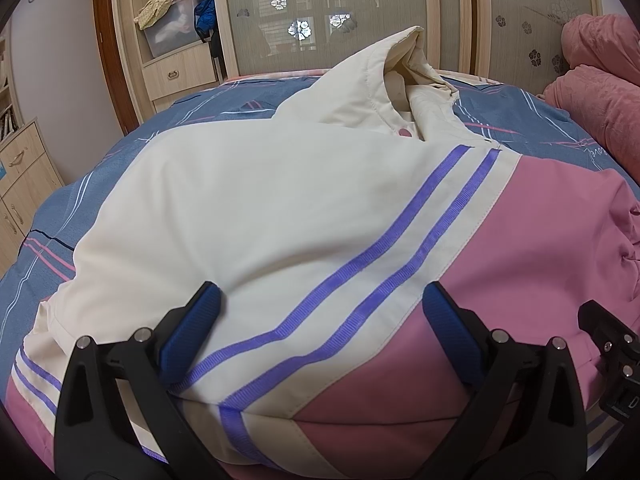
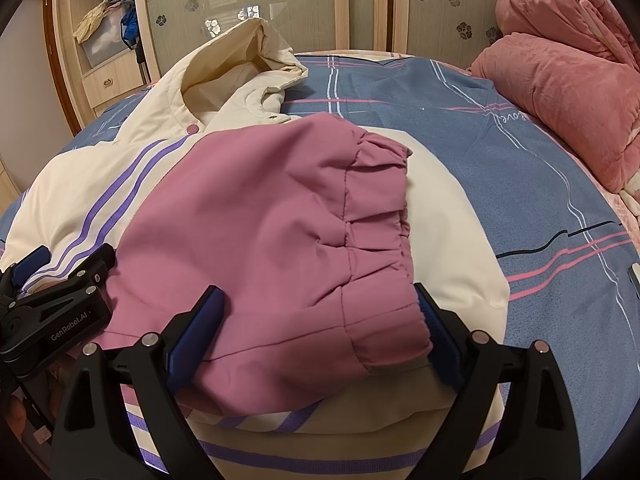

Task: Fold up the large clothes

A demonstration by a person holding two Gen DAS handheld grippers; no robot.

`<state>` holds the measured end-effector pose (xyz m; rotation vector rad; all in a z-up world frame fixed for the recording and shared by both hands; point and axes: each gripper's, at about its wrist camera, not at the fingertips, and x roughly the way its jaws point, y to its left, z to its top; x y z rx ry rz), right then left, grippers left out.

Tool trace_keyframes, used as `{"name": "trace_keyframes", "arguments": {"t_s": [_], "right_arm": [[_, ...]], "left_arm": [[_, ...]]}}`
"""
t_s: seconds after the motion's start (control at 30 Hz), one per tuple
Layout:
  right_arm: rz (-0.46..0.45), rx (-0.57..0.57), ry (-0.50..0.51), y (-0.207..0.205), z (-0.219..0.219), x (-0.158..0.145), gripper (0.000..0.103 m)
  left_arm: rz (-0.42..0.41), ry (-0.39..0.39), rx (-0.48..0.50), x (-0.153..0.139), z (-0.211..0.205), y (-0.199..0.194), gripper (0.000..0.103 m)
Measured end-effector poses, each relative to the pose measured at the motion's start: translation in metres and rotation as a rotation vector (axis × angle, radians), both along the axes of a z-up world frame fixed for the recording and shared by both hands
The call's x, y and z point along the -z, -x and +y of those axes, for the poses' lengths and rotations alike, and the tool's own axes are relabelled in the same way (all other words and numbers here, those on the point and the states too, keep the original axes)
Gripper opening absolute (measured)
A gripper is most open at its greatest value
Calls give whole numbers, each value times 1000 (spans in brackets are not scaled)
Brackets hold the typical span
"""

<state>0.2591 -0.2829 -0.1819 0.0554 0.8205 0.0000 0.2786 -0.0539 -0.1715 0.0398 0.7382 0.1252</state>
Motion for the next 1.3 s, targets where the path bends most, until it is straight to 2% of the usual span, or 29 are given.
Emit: {"name": "trace_keyframes", "arguments": {"t_s": [0.27, 0.4, 0.5, 0.6, 0.63, 0.7, 0.77, 0.83, 0.87, 0.93, 0.97, 1.3], "right_arm": [[5, 6, 22, 0, 1, 0, 93], [10, 20, 34, 0, 0, 1, 95], [5, 24, 32, 0, -1, 0, 95], [-69, 74, 25, 10, -7, -12, 95], [-102, 84, 12, 14, -9, -17, 95], [-169, 95, -12, 22, -15, -28, 95], [-204, 99, -14, 27, -17, -33, 95], [-172, 88, 13, 23, -13, -29, 95], [-124, 78, 25, 17, -10, -21, 95], [-34, 57, 21, 6, -7, -6, 95], [-17, 55, 29, 3, -7, -2, 95], [-16, 46, 24, 8, -5, -5, 97]], "left_arm": [[-1, 2, 1, 0, -1, 0, 101], [-51, 30, -52, -22, 5, 13, 101], [-83, 92, -34, -37, 18, 19, 101], [-30, 35, -108, -31, 34, 13, 101], [-15, 43, -126, -28, 40, 12, 101], [-6, 122, -121, -21, 56, 16, 101], [-2, 116, -111, -18, 57, 17, 101], [11, 59, -108, -13, 52, 14, 101], [13, 47, -109, -12, 50, 13, 101], [10, 41, -110, -10, 51, 12, 101], [9, 45, -108, -11, 50, 11, 101], [-3, 45, -111, -5, 45, 16, 101]]}}
